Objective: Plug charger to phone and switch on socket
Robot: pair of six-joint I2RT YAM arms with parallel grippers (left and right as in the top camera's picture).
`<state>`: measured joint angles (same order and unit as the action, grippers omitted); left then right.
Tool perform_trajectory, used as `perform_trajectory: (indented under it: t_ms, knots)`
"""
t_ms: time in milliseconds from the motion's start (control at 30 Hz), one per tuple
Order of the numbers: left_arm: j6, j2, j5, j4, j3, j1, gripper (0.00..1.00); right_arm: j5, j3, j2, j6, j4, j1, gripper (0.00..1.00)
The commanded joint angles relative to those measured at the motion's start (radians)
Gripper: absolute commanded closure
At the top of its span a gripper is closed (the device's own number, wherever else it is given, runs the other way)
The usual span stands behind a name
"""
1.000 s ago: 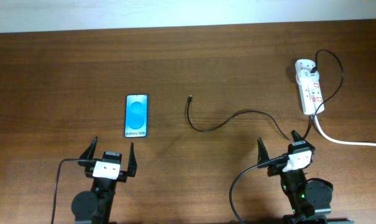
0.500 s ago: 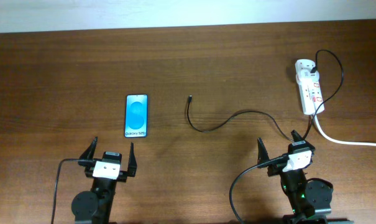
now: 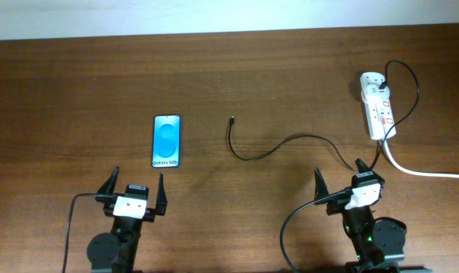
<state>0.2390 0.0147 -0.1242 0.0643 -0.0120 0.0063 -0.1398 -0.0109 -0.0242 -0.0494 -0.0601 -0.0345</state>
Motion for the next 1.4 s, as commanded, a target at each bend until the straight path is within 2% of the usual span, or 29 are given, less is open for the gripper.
perform_trajectory:
  t_ms: [0, 100, 200, 367, 433, 600, 700, 800, 867, 900, 967, 1000, 1033, 1133, 1233, 1367]
  knots:
    - [-0.014, -0.010, -0.018, 0.005, 0.003, 0.003, 0.00, -0.013, 0.005, 0.006, 0.005, -0.005, -0.005, 0.02]
    - [-0.014, -0.010, -0.079, -0.012, 0.003, 0.003, 0.01, -0.013, 0.005, 0.006, 0.005, -0.005, -0.005, 0.02]
    - [-0.014, -0.009, -0.040, 0.000, 0.003, 0.003, 0.01, -0.013, 0.005, 0.006, 0.005, -0.005, -0.005, 0.02]
    - [-0.014, 0.022, -0.146, -0.204, -0.001, 0.003, 0.01, -0.013, 0.005, 0.006, 0.005, -0.005, -0.005, 0.02]
    - [-0.014, 0.079, -0.150, -0.214, -0.051, 0.003, 0.01, -0.013, 0.005, 0.006, 0.005, -0.005, -0.005, 0.02]
    - [-0.013, 0.316, -0.221, -0.308, -0.217, 0.003, 0.01, -0.013, 0.005, 0.006, 0.005, -0.005, -0.005, 0.02]
    - [-0.014, 0.540, -0.254, -0.317, -0.355, 0.003, 0.00, -0.013, 0.005, 0.006, 0.005, -0.005, -0.005, 0.02]
    - [-0.014, 0.812, -0.372, -0.317, -0.509, 0.003, 0.01, -0.013, 0.005, 0.006, 0.005, -0.005, -0.005, 0.02]
    - [-0.022, 1.032, -0.483, -0.282, -0.640, 0.003, 0.01, -0.013, 0.005, 0.006, 0.005, -0.005, -0.005, 0.02]
    - [-0.040, 1.084, -0.499, -0.262, -0.677, 0.003, 0.01, -0.013, 0.005, 0.006, 0.005, -0.005, -0.005, 0.02]
    - [-0.056, 1.252, -0.543, -0.116, -0.832, 0.003, 0.01, -0.013, 0.005, 0.006, 0.005, -0.005, -0.005, 0.02]
    - [-0.055, 1.361, -0.547, 0.035, -0.962, 0.003, 0.01, -0.013, 0.005, 0.006, 0.005, -0.005, -0.005, 0.02]
    - [-0.055, 1.420, -0.555, 0.118, -1.039, 0.003, 0.01, -0.013, 0.005, 0.006, 0.005, -0.005, -0.005, 0.02]
    - [-0.055, 1.501, -0.632, 0.174, -1.093, 0.003, 0.01, -0.013, 0.005, 0.006, 0.005, -0.005, -0.005, 0.02]
    - [-0.055, 1.504, -0.607, 0.283, -1.092, 0.003, 0.01, -0.013, 0.005, 0.006, 0.005, -0.005, -0.005, 0.02]
    - [-0.055, 1.504, -0.590, 0.295, -1.092, 0.003, 0.01, -0.013, 0.005, 0.006, 0.005, -0.005, -0.005, 0.02]
